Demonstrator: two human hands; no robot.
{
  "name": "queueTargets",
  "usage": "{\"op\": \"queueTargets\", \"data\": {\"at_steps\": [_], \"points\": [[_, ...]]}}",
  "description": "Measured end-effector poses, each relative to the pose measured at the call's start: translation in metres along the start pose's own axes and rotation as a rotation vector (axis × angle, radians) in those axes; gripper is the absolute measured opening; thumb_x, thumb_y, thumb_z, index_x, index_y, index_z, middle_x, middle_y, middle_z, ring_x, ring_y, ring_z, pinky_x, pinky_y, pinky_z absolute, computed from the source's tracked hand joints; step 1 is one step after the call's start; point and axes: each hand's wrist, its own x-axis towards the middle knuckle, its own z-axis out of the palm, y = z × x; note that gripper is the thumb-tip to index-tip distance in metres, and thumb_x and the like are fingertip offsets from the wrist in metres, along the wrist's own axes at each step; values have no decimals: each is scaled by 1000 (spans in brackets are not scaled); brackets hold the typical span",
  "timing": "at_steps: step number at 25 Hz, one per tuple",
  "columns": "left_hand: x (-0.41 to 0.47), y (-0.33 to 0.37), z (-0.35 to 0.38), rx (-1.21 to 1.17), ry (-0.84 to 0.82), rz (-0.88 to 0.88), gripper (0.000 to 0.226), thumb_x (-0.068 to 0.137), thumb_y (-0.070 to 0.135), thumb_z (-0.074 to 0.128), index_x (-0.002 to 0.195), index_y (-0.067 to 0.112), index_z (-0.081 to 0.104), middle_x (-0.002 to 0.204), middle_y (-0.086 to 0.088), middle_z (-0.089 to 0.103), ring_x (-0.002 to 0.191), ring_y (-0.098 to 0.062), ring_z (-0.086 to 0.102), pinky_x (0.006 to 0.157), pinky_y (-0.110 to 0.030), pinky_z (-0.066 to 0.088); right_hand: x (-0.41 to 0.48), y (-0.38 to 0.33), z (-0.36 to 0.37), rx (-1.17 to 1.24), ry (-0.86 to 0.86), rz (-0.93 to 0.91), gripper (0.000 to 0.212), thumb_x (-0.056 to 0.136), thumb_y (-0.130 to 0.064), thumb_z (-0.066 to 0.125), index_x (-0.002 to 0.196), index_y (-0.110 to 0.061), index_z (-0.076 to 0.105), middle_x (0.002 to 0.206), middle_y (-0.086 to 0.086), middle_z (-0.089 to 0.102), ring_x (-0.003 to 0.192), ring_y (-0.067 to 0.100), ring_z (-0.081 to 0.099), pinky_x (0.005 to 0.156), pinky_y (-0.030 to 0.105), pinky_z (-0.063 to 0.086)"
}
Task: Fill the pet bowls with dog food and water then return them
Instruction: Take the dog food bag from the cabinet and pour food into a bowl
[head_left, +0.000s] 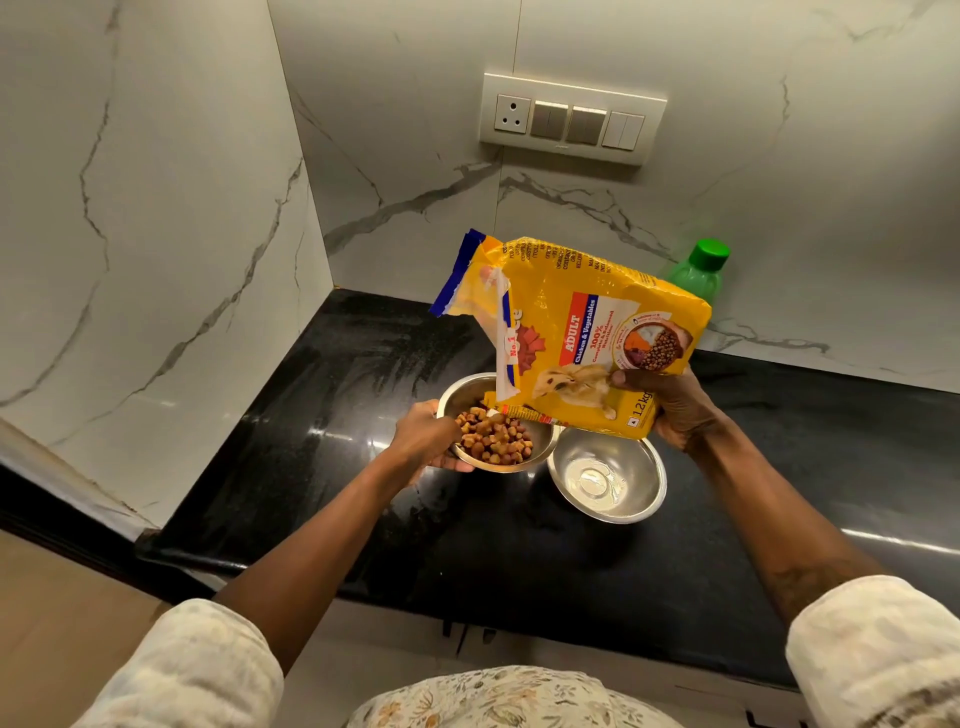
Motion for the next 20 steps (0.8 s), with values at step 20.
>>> {"op": "queueTargets", "data": {"at_steps": [20], "points": [[0, -9, -3, 25, -15, -12, 34, 92, -8, 58, 122, 8, 62, 107, -21, 73, 82, -32, 80, 65, -40, 65, 0, -4, -2, -31, 8, 9, 67, 76, 16, 70, 135, -14, 62, 123, 12, 75, 111, 31, 74, 81, 43, 65]]}}
